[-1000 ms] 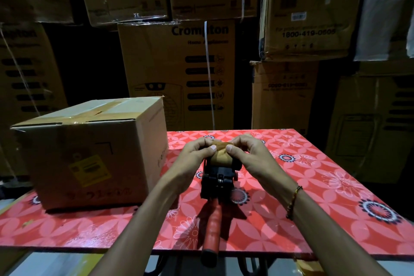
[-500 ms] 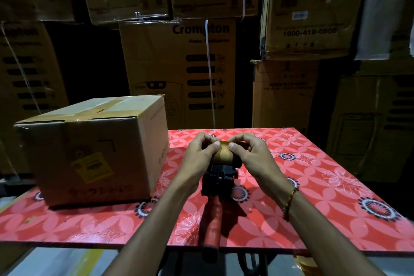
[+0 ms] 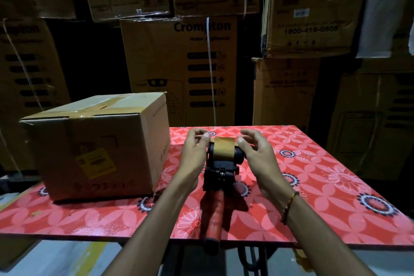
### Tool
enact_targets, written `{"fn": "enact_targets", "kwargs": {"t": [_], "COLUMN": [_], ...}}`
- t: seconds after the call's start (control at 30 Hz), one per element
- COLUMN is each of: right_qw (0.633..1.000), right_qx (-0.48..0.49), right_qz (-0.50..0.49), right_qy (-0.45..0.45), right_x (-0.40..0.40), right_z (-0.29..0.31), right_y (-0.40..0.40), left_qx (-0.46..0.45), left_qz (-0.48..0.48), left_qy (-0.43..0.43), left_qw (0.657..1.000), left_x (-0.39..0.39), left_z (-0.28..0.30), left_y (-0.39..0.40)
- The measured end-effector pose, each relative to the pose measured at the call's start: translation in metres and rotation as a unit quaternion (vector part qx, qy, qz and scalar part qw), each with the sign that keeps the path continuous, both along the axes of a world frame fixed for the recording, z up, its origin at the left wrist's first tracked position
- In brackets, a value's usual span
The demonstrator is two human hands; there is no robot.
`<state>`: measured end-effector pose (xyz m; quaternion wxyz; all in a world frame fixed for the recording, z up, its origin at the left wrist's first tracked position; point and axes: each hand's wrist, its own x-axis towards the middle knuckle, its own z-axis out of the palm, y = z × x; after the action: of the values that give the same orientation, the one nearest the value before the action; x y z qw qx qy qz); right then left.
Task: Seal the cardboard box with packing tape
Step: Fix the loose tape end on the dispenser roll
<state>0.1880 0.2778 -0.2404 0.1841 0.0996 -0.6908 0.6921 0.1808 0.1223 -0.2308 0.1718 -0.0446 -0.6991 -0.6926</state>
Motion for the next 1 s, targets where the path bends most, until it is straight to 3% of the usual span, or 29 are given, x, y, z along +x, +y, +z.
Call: {"fn": "enact_targets", "kwargs": {"t": [0.17,0.27,0.37,0.47,0.63,0.87,1.0], "right_qw": [0.995,0.996,0.995,0.991,0.986,0.980,0.959], "right_qx": [-0.076,-0.050,0.018,0.090,0.050,0.093,0.012], "right_qz": [0.007,0.014,0.043,0.072,0.132,0.070,0.175], "right_qy": [-0.058,-0.071,-0.084,-0.074,-0.090,-0.163,-0.220], "right_x": [0.028,0.044,0.051,0.059,0.063,0.070,0.077], "right_z": [-0.028,-0.043,-0.059,-0.065,-0.063,-0.055,-0.041], "right_y": [0.005,0.001,-0.003,-0.012,-0.021,-0.012,-0.012], "left_qx": [-0.031,-0.051,-0.061,0.003,0.094,0.207,0.223], "left_qz": [-0.009,-0.085,-0.085,-0.096,-0.068,0.003,0.026], "left_qy": [-0.019,-0.047,-0.050,-0.072,-0.074,-0.108,-0.130], "left_qw": [0.999,0.994,0.993,0.993,0.990,0.972,0.966], "left_x": [0.039,0.058,0.061,0.057,0.058,0.055,0.051], "left_z": [-0.030,-0.052,-0.066,-0.075,-0.075,-0.081,-0.080], "left_y": [-0.006,-0.003,0.004,0.009,0.026,0.048,0.044]}}
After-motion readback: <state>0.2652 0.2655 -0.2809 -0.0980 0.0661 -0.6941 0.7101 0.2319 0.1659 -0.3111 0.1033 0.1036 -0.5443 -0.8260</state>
